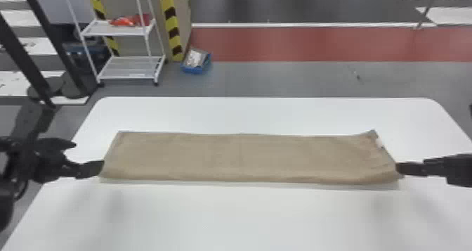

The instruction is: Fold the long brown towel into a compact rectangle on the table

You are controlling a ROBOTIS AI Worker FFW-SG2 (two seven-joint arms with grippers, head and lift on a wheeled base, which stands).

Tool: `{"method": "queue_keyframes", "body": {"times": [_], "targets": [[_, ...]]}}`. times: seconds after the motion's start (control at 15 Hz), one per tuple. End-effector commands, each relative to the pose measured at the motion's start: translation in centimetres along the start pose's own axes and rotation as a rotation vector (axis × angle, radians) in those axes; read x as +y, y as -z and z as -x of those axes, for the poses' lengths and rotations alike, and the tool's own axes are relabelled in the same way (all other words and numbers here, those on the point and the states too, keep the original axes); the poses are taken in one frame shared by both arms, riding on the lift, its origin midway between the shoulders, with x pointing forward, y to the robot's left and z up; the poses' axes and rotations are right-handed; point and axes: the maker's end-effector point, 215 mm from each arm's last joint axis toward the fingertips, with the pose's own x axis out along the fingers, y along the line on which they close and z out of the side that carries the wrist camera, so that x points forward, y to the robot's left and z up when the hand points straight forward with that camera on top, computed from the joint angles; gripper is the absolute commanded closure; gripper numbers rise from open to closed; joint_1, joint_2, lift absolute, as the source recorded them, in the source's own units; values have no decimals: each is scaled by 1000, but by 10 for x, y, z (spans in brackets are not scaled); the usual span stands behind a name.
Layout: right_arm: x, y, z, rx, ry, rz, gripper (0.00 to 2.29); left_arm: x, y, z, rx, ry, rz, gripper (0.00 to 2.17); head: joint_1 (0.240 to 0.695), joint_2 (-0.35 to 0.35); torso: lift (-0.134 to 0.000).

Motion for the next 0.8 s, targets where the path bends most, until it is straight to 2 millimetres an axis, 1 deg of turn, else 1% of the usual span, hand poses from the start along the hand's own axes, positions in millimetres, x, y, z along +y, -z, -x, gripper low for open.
{"method": "queue_keyframes", "body": {"times": [0.0,0.2,0.4,0.47,0.73], "targets": [[10,2,-12,23,2,26,221,0,2,1,1,-1,2,66,695,45,-124],[18,1,-28,49,0,40,255,-2,3,1,-5,3,-9,70,695,61,-124],[24,3,-39,75,7,57,255,-1,4,2,-8,3,-17,70,695,71,-124],[26,2,-40,74,3,56,255,0,4,2,-10,4,-17,70,695,75,-124],[21,2,-38,80,13,50,262,3,6,5,-13,0,-19,70,695,85,-124]]}}
